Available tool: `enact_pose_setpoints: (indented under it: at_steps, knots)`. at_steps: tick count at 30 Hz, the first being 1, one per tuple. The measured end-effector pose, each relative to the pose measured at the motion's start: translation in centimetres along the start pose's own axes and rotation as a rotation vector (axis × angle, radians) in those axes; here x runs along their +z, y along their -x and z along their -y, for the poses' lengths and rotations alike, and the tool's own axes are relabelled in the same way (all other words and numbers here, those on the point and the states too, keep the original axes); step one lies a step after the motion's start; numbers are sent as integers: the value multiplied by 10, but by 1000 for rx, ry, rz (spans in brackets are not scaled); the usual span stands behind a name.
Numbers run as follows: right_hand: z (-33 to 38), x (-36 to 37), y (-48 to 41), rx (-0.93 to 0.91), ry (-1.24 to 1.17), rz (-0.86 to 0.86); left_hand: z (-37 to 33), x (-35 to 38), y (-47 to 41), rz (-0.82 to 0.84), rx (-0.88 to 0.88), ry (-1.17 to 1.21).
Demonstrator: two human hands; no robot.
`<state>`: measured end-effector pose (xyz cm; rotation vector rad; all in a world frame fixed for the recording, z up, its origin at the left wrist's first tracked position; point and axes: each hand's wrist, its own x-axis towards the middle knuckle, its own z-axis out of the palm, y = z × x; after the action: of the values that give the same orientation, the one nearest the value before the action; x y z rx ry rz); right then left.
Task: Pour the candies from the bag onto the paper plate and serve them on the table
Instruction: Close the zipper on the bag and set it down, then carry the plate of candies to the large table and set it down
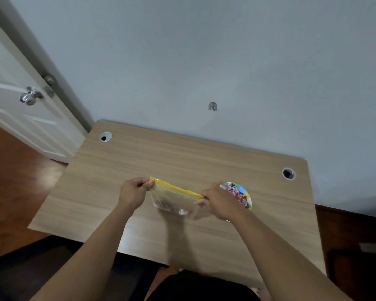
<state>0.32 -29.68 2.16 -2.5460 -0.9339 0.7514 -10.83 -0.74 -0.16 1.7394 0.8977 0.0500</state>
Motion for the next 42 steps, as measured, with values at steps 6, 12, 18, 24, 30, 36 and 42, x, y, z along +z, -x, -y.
enact_pose_setpoints:
  at_steps: [6,12,18,24,30,36,42]
  knots:
    - [-6,36,2,121,-194,-22,15,2,3,-49,-42,-64]
    - [-34,28,13,236,-375,-97,16,14,1,-90,-22,-17]
    - [-82,12,31,421,-474,-120,-9,50,5,-37,30,21]
    - [-133,15,52,546,-483,-158,-27,108,-2,151,12,8]
    - [-173,23,63,679,-583,-123,-34,177,-18,323,-40,-57]
    - [-215,48,61,756,-659,-85,-25,235,-33,433,49,-310]
    - [-227,61,54,798,-726,-40,-26,271,-41,563,-59,-433]
